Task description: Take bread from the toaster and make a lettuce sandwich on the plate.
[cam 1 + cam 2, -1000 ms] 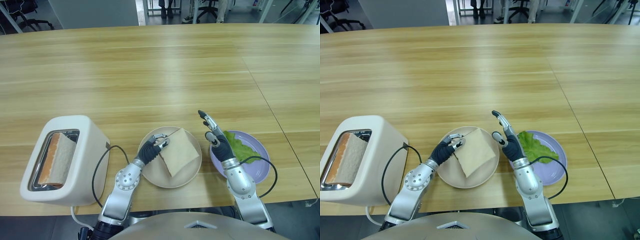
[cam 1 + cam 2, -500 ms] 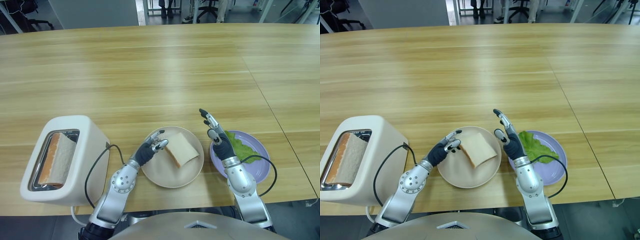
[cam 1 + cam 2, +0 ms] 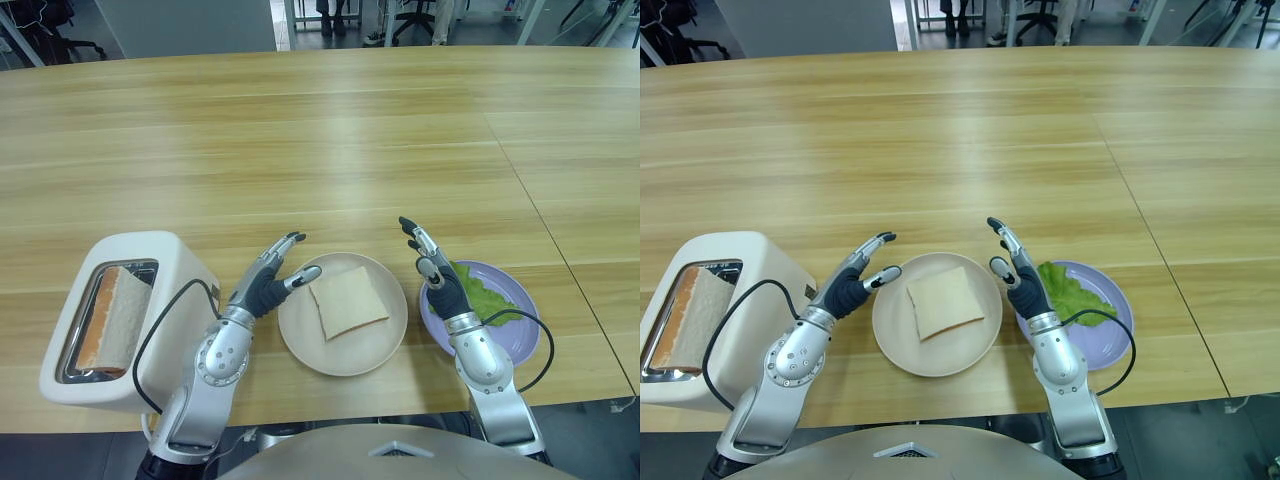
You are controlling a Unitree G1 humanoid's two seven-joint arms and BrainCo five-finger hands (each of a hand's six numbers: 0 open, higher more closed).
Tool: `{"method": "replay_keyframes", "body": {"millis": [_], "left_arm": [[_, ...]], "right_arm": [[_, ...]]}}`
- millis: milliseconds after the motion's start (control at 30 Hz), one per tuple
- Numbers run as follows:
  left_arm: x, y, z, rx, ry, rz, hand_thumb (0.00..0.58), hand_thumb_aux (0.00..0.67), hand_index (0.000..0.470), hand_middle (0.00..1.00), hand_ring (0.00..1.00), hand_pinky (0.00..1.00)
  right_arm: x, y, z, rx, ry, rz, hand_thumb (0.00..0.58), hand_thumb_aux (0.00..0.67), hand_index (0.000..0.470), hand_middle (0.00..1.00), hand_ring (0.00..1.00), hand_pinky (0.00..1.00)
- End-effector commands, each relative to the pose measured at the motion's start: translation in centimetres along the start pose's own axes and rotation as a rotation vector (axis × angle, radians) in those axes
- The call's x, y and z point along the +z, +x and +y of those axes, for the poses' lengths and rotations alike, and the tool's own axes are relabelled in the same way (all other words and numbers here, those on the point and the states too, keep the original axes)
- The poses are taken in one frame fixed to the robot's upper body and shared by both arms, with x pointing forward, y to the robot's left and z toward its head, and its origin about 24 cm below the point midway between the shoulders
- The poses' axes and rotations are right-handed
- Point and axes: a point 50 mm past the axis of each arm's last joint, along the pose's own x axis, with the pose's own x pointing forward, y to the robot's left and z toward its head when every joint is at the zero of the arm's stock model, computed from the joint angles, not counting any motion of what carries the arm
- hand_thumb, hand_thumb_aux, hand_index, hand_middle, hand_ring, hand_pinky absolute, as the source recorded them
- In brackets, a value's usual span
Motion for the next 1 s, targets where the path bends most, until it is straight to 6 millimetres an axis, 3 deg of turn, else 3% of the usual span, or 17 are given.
{"method": "replay_keyframes", "body": {"millis": [33,233,400,567,767,867,1000], "left_arm": [[0.8,-0.1,0.8,0.044,-0.032,-0.022,0.000,0.000,0.000,0.00,0.00,0.00],[1.0,0.5,0.6,0.150,-0.210,-0.064,0.000,0.000,0.000,0.00,0.00,0.00],[0.8,0.1,-0.1,0.248,-0.291,-0.101,0.000,0.000,0.000,0.00,0.00,0.00],[0.0,-0.4,-1.3,0.277,-0.297,-0.063,0.000,0.000,0.000,0.00,0.00,0.00],[-0.2,-1.0,-2.3,0.313,-0.279,-0.028,0.000,0.000,0.000,0.00,0.00,0.00],[-0.2,-1.1,-2.5,0.324,-0.274,-0.024,0.000,0.000,0.000,0.00,0.00,0.00],[-0.2,-1.7,-2.9,0.357,-0.276,0.002,0.000,0.000,0.000,0.00,0.00,0.00]], "right_arm": [[-0.5,0.0,0.0,0.003,0.010,0.025,0.000,0.000,0.000,0.00,0.00,0.00],[-0.8,0.4,-1.0,0.008,-0.173,0.035,0.000,0.000,0.000,0.00,0.00,0.00],[-1.3,0.5,-4.0,0.007,-0.359,0.065,0.000,0.000,0.000,0.00,0.00,0.00],[-2.2,0.3,-7.0,0.049,-0.598,0.144,0.000,0.000,0.000,0.00,0.00,0.00],[-1.9,-0.1,-10.9,0.025,-0.987,0.216,0.000,0.000,0.000,0.00,0.00,0.00],[-1.9,-0.6,-11.8,0.020,-1.124,0.289,0.000,0.000,0.000,0.00,0.00,0.00],[-2.6,-0.5,-12.0,0.042,-1.178,0.337,0.000,0.000,0.000,0.00,0.00,0.00]]}}
